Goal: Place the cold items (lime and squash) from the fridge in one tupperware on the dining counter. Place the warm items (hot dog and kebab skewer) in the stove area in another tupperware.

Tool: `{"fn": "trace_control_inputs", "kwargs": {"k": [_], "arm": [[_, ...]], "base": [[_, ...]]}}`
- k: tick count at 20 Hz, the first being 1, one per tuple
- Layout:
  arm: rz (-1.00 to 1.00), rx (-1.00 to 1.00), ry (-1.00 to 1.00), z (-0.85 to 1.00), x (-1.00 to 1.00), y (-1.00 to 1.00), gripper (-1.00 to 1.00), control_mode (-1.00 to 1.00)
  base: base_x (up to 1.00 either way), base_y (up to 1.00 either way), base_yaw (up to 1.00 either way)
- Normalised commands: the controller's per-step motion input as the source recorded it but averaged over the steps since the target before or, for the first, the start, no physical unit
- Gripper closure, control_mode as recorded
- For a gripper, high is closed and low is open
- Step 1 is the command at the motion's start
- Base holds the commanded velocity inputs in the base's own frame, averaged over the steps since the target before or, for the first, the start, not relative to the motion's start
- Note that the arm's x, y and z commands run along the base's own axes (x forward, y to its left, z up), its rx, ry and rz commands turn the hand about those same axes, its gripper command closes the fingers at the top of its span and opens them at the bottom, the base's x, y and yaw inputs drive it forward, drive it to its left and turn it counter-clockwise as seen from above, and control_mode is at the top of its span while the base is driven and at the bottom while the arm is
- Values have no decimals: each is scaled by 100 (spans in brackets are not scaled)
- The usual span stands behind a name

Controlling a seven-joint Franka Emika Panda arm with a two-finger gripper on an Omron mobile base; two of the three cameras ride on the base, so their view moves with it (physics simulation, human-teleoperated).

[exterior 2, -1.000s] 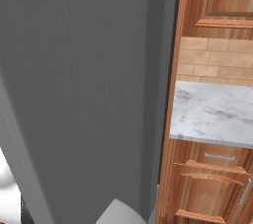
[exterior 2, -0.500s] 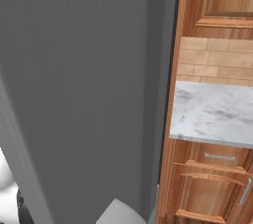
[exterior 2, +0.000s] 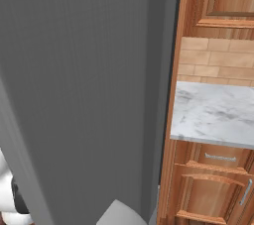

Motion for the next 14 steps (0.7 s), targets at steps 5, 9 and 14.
{"fn": "trace_control_inputs", "kwargs": {"k": [5,9,14], "arm": [[-13,-8,-13,-4,38,-4,-100,-100],[-1,-8,-15,-31,39,-28,-100,-100],[0,-1,-6,-23,35,-45,-100,-100]], "base": [[0,0,0],[0,0,0],[0,0,0]]}}
